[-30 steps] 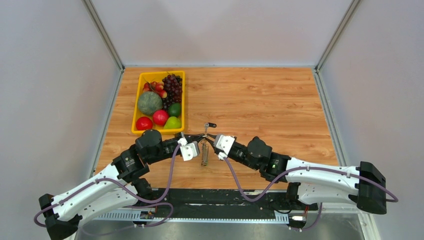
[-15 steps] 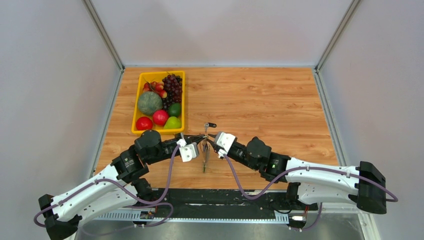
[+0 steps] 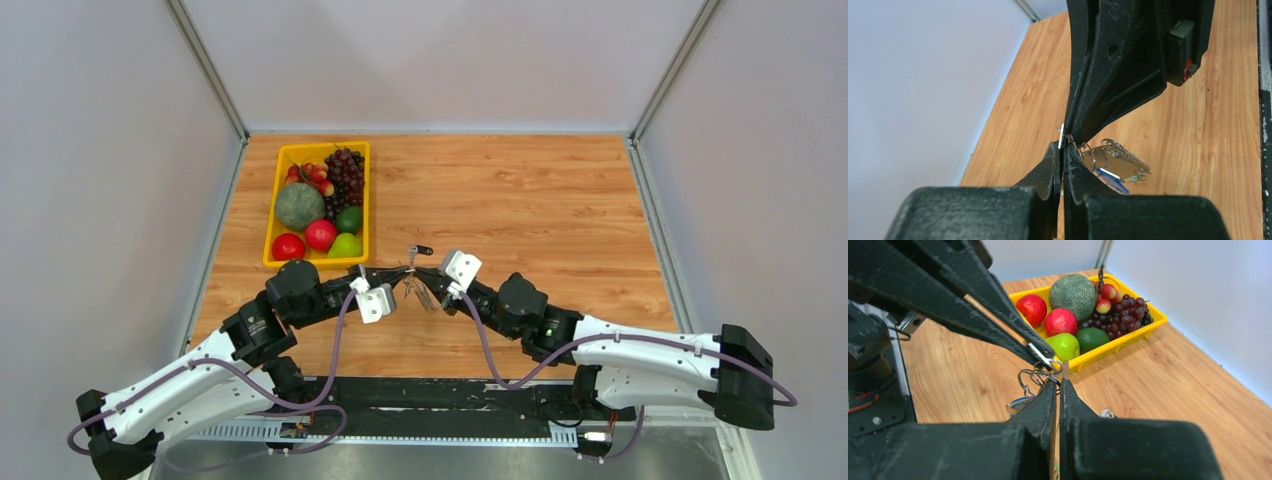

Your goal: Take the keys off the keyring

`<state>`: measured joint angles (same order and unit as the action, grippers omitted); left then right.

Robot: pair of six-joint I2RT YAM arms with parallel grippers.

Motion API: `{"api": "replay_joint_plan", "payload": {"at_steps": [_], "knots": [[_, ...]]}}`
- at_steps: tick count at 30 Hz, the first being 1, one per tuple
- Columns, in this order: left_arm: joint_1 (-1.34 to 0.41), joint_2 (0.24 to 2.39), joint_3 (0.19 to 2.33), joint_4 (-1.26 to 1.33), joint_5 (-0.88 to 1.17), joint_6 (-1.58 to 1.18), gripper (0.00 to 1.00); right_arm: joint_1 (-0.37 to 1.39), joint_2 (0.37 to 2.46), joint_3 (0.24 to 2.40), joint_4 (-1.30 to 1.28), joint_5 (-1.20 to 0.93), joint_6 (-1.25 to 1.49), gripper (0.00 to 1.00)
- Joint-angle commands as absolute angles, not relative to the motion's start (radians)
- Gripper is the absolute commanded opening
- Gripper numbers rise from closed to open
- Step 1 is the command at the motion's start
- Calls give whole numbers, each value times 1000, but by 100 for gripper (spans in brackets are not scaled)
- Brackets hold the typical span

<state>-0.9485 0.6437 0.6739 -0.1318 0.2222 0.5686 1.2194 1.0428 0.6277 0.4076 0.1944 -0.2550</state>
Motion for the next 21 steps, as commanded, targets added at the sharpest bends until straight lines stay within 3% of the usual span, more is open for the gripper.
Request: {"api": "replay_joint_plan", "payload": {"at_steps": [1, 11, 16, 21], "knots": [[-954, 631, 681, -72, 242, 574, 0, 1179, 982, 625, 443, 243, -25, 0], [-954, 648, 675, -77, 279, 574, 0, 938, 892, 415, 657, 144, 823, 0], [-955, 658, 674, -78, 279, 572, 0, 935, 859, 415, 627, 161, 772, 0], [-955, 709, 667, -41, 156, 514, 0, 936, 743, 506, 356, 284, 533, 0]]}}
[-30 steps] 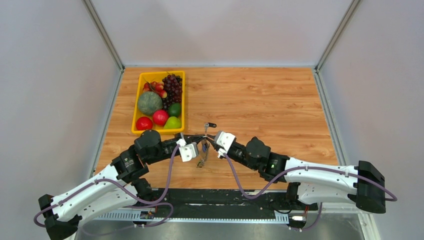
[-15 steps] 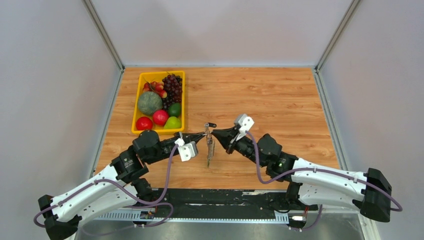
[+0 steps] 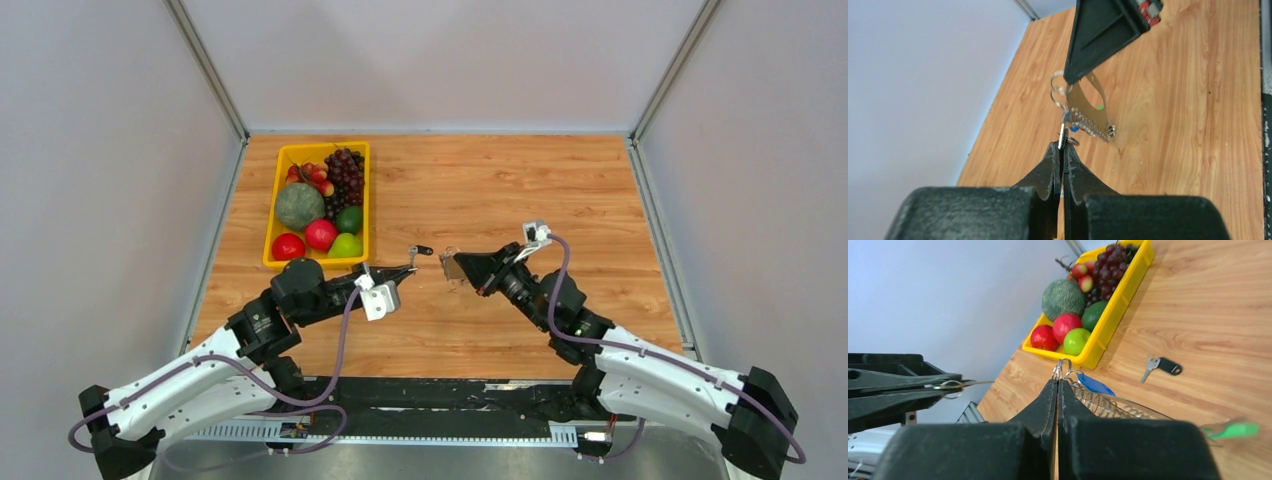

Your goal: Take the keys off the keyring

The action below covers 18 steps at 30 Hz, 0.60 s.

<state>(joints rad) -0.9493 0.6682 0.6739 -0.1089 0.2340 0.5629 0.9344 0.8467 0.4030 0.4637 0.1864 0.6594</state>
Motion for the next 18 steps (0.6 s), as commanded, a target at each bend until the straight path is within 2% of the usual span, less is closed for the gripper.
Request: {"api": "replay_joint_plan", "payload": {"at_steps": [1, 6, 11, 14, 18], "knots": [[-955, 725, 675, -38, 131, 500, 0, 935, 709, 515, 321, 305, 488, 0], [-953, 970, 813, -163, -6, 314, 0, 936, 551, 550, 201, 462, 296, 0], [-950, 1241, 996, -268, -154, 74, 0, 935, 478, 615, 84, 533, 162, 0], [-924, 1368, 1034, -243, -239, -21, 0, 935, 449, 635, 45, 544, 122, 0], [-822, 1450, 1014, -111, -195, -129, 0, 935, 418, 655, 6, 532, 103, 0]]}}
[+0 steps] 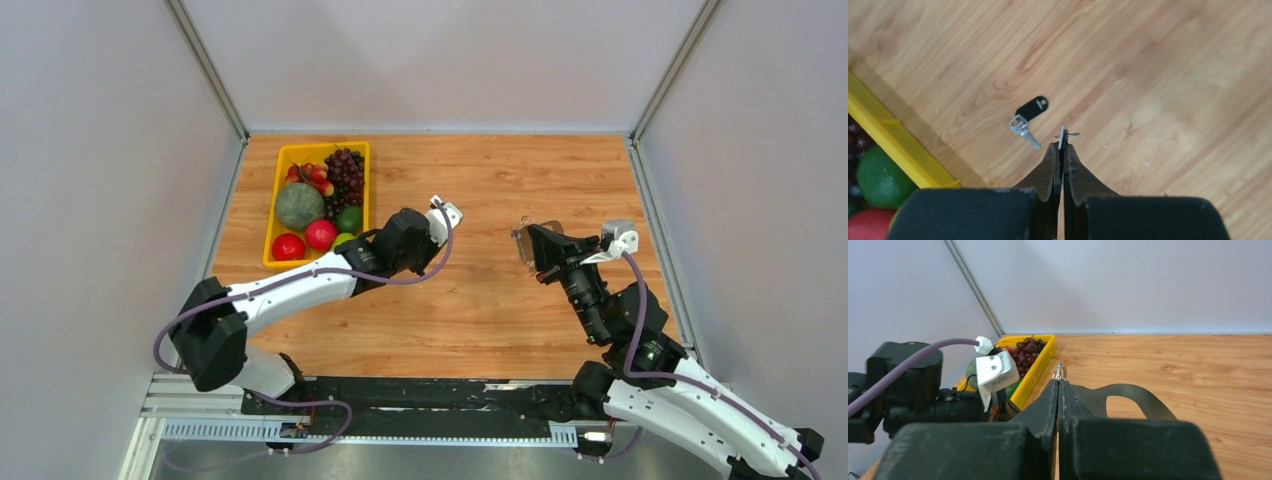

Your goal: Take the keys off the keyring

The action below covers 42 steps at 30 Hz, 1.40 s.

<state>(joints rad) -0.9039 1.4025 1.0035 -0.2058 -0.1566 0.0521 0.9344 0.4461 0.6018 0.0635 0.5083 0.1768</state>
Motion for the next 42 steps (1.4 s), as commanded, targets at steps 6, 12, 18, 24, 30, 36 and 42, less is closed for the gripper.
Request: {"api": "replay_joint_plan", "payload": {"at_steps": [6, 12, 18, 24, 30, 36, 42], "knots": [[-712, 1573, 984, 43, -119, -189, 0, 936, 398, 680, -78, 511, 104, 0], [-685, 1626, 974, 105, -130, -219, 56, 935, 397, 678, -93, 465, 89, 0], [-684, 1410, 844, 217, -114, -223, 100, 935, 410, 687, -97, 388, 58, 0], [-684, 1162, 752, 319, 175, -149, 99, 935, 445, 702, -92, 211, -37, 0], [-684, 999, 656, 493, 424, -140, 96, 935, 485, 713, -62, 100, -82, 0], [-685, 952, 614, 580, 657, -110, 89, 935, 521, 718, -9, 20, -63, 0], [-697, 944, 602, 580, 714, -122, 84, 935, 562, 706, 52, 29, -39, 0]]}}
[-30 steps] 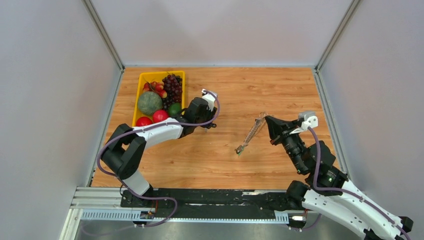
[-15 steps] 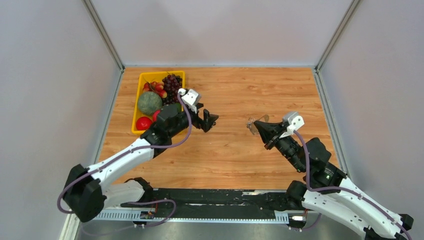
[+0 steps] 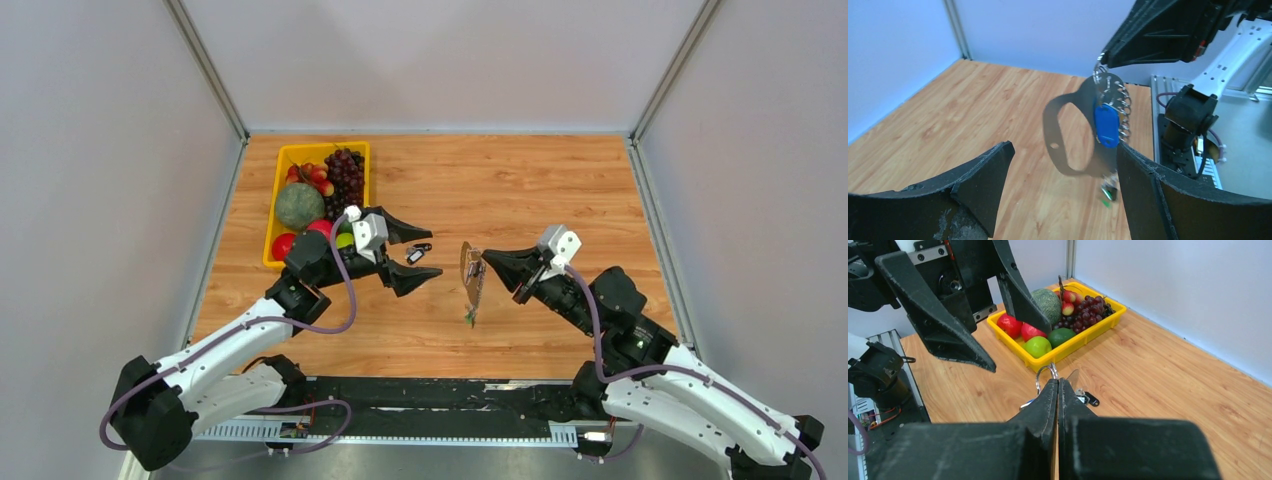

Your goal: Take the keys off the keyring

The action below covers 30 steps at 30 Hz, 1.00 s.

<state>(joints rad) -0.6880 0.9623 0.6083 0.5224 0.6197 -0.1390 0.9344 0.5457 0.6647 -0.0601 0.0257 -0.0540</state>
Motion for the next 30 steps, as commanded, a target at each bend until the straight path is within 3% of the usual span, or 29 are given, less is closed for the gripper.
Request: {"api": "replay_joint_plan", "payload": {"at_steps": [1, 7, 13, 15, 16, 17, 19, 24, 30], "knots": [[-698, 934, 602, 562, 694, -120, 84, 935, 576, 700, 52, 58, -34, 0], [-700, 875, 584, 520, 637, -117, 85, 923, 745, 640, 61, 374, 16, 0], [-702, 812, 583, 429, 564, -137, 86, 759, 973, 641, 75, 393, 169, 0], [-701, 794, 625, 331, 461, -159, 89, 714, 1039, 670, 65, 382, 213, 14], [-701, 780, 638, 241, 414, -166, 94, 702, 1071, 687, 55, 378, 222, 41], [-701, 771, 661, 200, 301, -186, 97, 695, 1087, 701, 47, 381, 229, 58], [-701, 740, 683, 97, 173, -189, 99, 688, 1101, 719, 36, 409, 242, 75], [-701, 677, 738, -115, -119, -248, 100, 673, 1106, 775, -33, 517, 248, 95], [-700, 777, 920, -377, -265, -261, 100, 635, 1147, 1015, -332, 544, 283, 100]]}}
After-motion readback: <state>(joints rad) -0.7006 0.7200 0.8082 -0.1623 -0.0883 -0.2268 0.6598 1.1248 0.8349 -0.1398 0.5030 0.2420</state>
